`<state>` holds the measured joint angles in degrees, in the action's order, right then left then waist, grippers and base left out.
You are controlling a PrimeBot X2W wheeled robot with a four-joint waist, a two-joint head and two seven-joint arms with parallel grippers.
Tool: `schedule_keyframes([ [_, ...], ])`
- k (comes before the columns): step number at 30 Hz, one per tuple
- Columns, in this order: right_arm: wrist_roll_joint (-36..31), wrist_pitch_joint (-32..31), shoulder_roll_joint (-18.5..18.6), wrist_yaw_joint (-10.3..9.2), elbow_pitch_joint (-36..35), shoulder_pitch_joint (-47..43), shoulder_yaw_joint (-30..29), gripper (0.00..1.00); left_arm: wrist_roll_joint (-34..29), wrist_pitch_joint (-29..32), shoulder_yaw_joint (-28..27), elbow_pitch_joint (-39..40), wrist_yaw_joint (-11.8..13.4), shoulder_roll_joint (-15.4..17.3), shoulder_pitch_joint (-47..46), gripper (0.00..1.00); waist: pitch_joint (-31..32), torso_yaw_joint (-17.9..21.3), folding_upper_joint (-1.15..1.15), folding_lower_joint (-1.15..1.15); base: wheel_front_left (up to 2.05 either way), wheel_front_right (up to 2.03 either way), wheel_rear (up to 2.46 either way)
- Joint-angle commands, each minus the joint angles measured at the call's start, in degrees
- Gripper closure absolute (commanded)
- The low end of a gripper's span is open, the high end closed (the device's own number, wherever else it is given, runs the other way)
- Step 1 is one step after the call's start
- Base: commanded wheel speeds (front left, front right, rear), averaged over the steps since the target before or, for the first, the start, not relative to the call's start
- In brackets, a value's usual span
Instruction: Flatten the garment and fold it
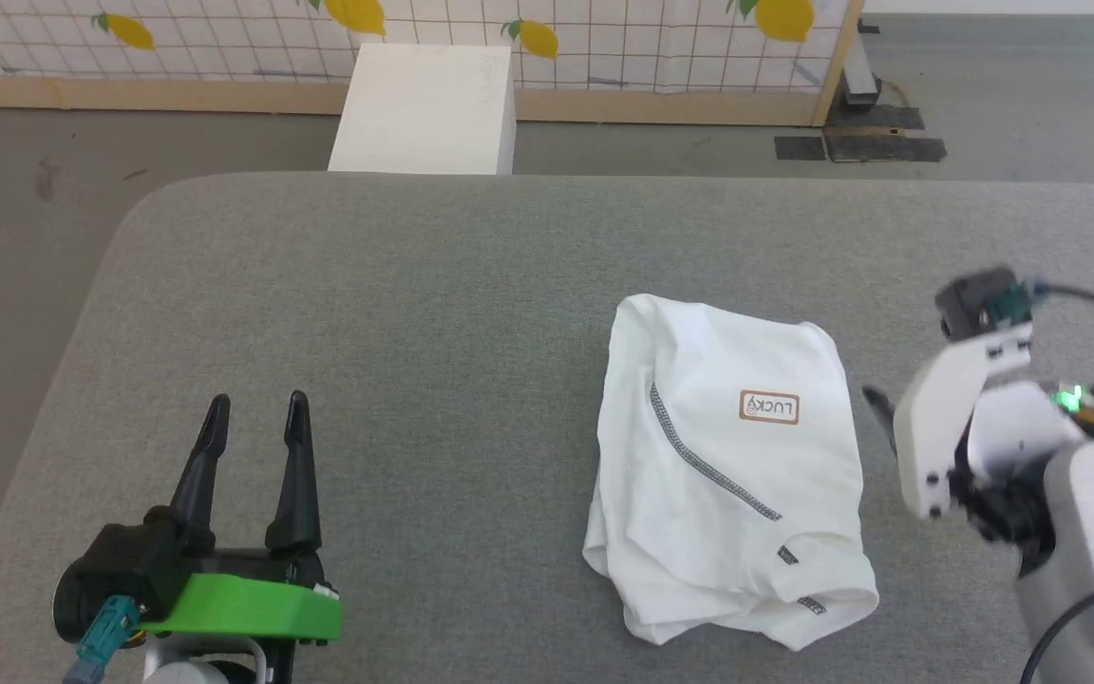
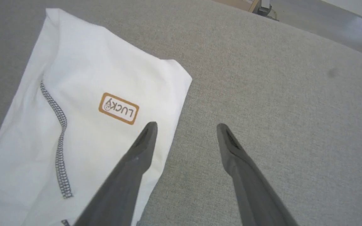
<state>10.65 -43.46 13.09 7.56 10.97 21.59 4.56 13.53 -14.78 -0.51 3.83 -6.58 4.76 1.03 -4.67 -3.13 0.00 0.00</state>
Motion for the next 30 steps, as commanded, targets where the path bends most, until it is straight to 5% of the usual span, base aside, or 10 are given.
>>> schedule_keyframes([
  [1,-0.9,-0.5,-1.5,-0.08,-0.2,-1.9,-0.7,0.00,-0.3,-0.2,-0.2,0.3,-0.1,-0.3,0.3,0.00,-0.5,0.2,0.00,0.00,0.00,0.00,0.00],
  [8,-3.6,-0.7,-6.4,-0.08,3.2,-6.7,-3.4,0.00,-0.5,-0.2,0.5,0.0,-0.3,-0.4,-0.5,0.00,-2.8,-1.2,0.00,0.00,0.00,0.00,0.00],
  [15,-5.3,-0.8,-6.9,-0.08,8.2,-7.6,-2.3,0.00,-0.3,-0.2,0.7,-0.4,-0.5,-0.4,-1.0,0.00,-3.5,-2.4,0.00,0.00,0.00,0.00,0.00],
  [16,-5.3,-1.2,-6.6,-0.08,8.8,-7.6,-2.2,0.16,-0.3,-0.2,0.7,-0.5,-0.5,-0.4,-1.0,0.00,-3.4,-2.4,0.00,0.00,0.00,0.00,0.00],
  [17,-5.0,-1.2,-6.4,-0.08,9.2,-7.5,-1.9,0.73,-0.3,-0.2,0.6,-0.5,-0.5,-0.4,-0.8,0.00,-3.4,-2.4,0.00,0.00,0.00,0.00,0.00],
  [18,-4.7,-1.1,-6.0,-0.08,9.4,-7.4,-1.5,1.00,-0.3,-0.2,0.5,-0.5,-0.5,-0.3,-0.7,0.00,-3.3,-2.3,0.00,0.00,0.00,0.00,0.00],
  [23,-2.1,-0.2,-2.0,-0.08,8.1,-5.0,3.6,1.00,-0.3,-0.2,-0.6,-0.1,-0.2,-0.2,0.1,0.00,-3.4,2.1,0.00,0.00,0.00,0.00,0.00],
  [30,3.7,-0.9,3.7,-0.08,7.4,2.9,15.0,1.00,-0.2,-0.2,-2.1,0.9,-0.1,0.2,0.8,0.00,-5.8,15.0,0.00,0.00,0.00,0.00,0.00],
])
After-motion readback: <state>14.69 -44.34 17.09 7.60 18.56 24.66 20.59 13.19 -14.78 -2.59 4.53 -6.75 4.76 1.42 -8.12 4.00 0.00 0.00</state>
